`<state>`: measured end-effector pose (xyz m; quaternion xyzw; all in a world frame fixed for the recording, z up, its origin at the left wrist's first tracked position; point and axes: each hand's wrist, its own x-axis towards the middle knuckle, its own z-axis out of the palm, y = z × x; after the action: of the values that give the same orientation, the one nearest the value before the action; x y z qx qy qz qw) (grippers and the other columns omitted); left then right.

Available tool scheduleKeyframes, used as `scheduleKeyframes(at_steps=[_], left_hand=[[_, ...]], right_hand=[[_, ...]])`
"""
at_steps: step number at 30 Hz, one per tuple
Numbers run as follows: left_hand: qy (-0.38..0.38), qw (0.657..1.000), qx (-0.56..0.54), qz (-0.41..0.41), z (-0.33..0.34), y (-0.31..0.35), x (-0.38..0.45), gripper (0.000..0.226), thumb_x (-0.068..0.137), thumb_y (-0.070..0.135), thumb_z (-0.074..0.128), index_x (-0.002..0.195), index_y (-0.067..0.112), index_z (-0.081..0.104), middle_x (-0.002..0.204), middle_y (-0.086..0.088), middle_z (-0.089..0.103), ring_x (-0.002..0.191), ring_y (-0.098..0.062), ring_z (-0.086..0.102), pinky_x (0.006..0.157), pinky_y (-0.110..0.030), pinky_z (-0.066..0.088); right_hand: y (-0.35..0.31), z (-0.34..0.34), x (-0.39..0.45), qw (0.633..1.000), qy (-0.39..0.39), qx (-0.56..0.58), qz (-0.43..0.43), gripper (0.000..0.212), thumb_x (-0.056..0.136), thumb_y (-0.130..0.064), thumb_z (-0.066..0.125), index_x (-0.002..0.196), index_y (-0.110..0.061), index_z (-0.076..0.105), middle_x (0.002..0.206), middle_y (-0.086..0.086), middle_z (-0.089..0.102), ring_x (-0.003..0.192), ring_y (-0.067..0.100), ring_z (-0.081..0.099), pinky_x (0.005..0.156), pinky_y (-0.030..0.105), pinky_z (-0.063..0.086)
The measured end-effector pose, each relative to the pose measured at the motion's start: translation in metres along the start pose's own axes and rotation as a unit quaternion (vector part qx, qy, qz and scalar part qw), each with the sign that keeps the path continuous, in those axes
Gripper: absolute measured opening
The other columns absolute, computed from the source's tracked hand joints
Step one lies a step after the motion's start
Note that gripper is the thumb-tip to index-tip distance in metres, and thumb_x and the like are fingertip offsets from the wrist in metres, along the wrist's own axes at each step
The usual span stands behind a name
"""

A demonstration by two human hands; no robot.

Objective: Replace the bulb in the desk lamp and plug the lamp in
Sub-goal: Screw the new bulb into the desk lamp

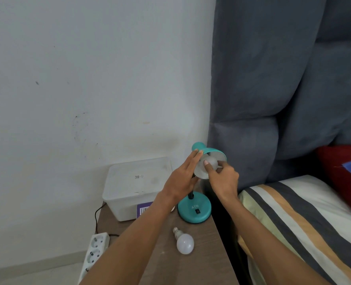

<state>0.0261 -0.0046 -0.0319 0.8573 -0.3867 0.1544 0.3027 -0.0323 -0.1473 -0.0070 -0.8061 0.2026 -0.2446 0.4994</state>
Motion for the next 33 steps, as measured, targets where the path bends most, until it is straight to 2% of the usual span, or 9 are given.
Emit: scheduleKeyframes(at_steps=[5, 9, 11, 14, 19, 23, 25, 27, 33], left_hand=[[-0.001, 1.000, 0.002, 0.004, 0.0022, -0.0003, 0.0005, 0.086, 0.094, 0.008, 0.069, 0.162, 0.024, 0.019, 0.169, -0.005, 0.023, 0.131, -0.036, 0.057, 0.101, -0.046, 0.055], [0.005, 1.000, -0.001, 0.004, 0.0012, 0.0009, -0.0001, 0.088, 0.094, 0.007, 0.069, 0.161, 0.027, 0.017, 0.169, -0.006, 0.023, 0.129, -0.037, 0.059, 0.101, -0.045, 0.056], [0.004, 1.000, 0.000, 0.005, 0.0003, 0.0007, 0.0000, 0.084, 0.095, 0.010, 0.069, 0.161, 0.024, 0.018, 0.169, -0.006, 0.023, 0.134, -0.036, 0.055, 0.105, -0.044, 0.052], [0.006, 1.000, 0.002, 0.002, -0.0001, 0.0000, 0.0004, 0.082, 0.097, 0.016, 0.068, 0.162, 0.024, 0.019, 0.169, -0.005, 0.023, 0.137, -0.033, 0.053, 0.107, -0.042, 0.050], [0.003, 1.000, 0.003, 0.007, 0.0028, -0.0020, -0.0004, 0.087, 0.093, 0.008, 0.070, 0.161, 0.025, 0.018, 0.169, -0.004, 0.022, 0.139, -0.032, 0.051, 0.106, -0.042, 0.052], [0.004, 1.000, -0.004, 0.003, 0.0019, -0.0010, -0.0002, 0.085, 0.094, 0.008, 0.068, 0.161, 0.024, 0.019, 0.169, -0.004, 0.022, 0.141, -0.033, 0.047, 0.109, -0.043, 0.049], [0.007, 1.000, -0.004, 0.006, 0.0013, -0.0007, -0.0003, 0.083, 0.096, 0.012, 0.067, 0.161, 0.025, 0.018, 0.169, -0.004, 0.023, 0.142, -0.033, 0.046, 0.111, -0.044, 0.047], [0.008, 1.000, -0.004, 0.005, 0.0018, -0.0007, 0.0000, 0.083, 0.096, 0.014, 0.068, 0.161, 0.027, 0.017, 0.169, -0.004, 0.023, 0.142, -0.033, 0.047, 0.110, -0.044, 0.048], [0.003, 1.000, 0.001, 0.001, 0.0040, -0.0020, 0.0004, 0.090, 0.093, 0.007, 0.070, 0.161, 0.028, 0.016, 0.170, -0.004, 0.022, 0.136, -0.035, 0.054, 0.105, -0.045, 0.053]], right_hand=[[-0.0030, 0.0014, -0.0012, 0.999, 0.024, -0.016, -0.036, 0.059, 0.087, -0.044, 0.068, 0.133, -0.011, 0.051, 0.122, 0.009, 0.060, 0.111, 0.024, 0.059, 0.090, 0.035, 0.050], [-0.0001, 0.0028, -0.0017, 0.998, 0.015, -0.038, -0.055, 0.057, 0.079, -0.031, 0.080, 0.127, -0.017, 0.052, 0.114, 0.000, 0.053, 0.098, 0.012, 0.049, 0.085, 0.028, 0.045], [0.0035, 0.0047, 0.0004, 1.000, 0.008, -0.002, -0.008, 0.047, 0.083, -0.041, 0.073, 0.118, -0.013, 0.060, 0.104, 0.001, 0.062, 0.092, 0.015, 0.058, 0.082, 0.029, 0.049], [0.0042, 0.0067, 0.0012, 0.997, -0.010, 0.049, 0.063, 0.055, 0.085, -0.061, 0.056, 0.106, -0.011, 0.066, 0.096, 0.008, 0.072, 0.088, 0.024, 0.069, 0.077, 0.033, 0.056], [0.0015, 0.0049, -0.0030, 0.999, 0.024, -0.012, -0.041, 0.068, 0.081, -0.042, 0.076, 0.136, -0.013, 0.049, 0.125, 0.006, 0.059, 0.110, 0.020, 0.058, 0.089, 0.032, 0.050], [0.0032, 0.0073, 0.0006, 0.999, 0.018, 0.026, 0.014, 0.047, 0.087, -0.044, 0.068, 0.120, -0.011, 0.061, 0.109, 0.008, 0.068, 0.088, 0.016, 0.062, 0.079, 0.028, 0.051], [0.0031, 0.0071, 0.0028, 0.997, 0.015, 0.048, 0.051, 0.050, 0.089, -0.055, 0.056, 0.110, -0.010, 0.066, 0.098, 0.008, 0.070, 0.085, 0.022, 0.067, 0.080, 0.035, 0.056], [0.0010, 0.0057, 0.0014, 0.998, 0.018, 0.026, 0.050, 0.047, 0.093, -0.050, 0.052, 0.109, -0.008, 0.066, 0.094, 0.005, 0.067, 0.086, 0.021, 0.063, 0.079, 0.030, 0.051], [-0.0024, 0.0050, -0.0001, 0.999, 0.024, -0.010, -0.019, 0.052, 0.084, -0.037, 0.074, 0.126, -0.013, 0.055, 0.113, 0.004, 0.058, 0.099, 0.015, 0.053, 0.083, 0.029, 0.047]])
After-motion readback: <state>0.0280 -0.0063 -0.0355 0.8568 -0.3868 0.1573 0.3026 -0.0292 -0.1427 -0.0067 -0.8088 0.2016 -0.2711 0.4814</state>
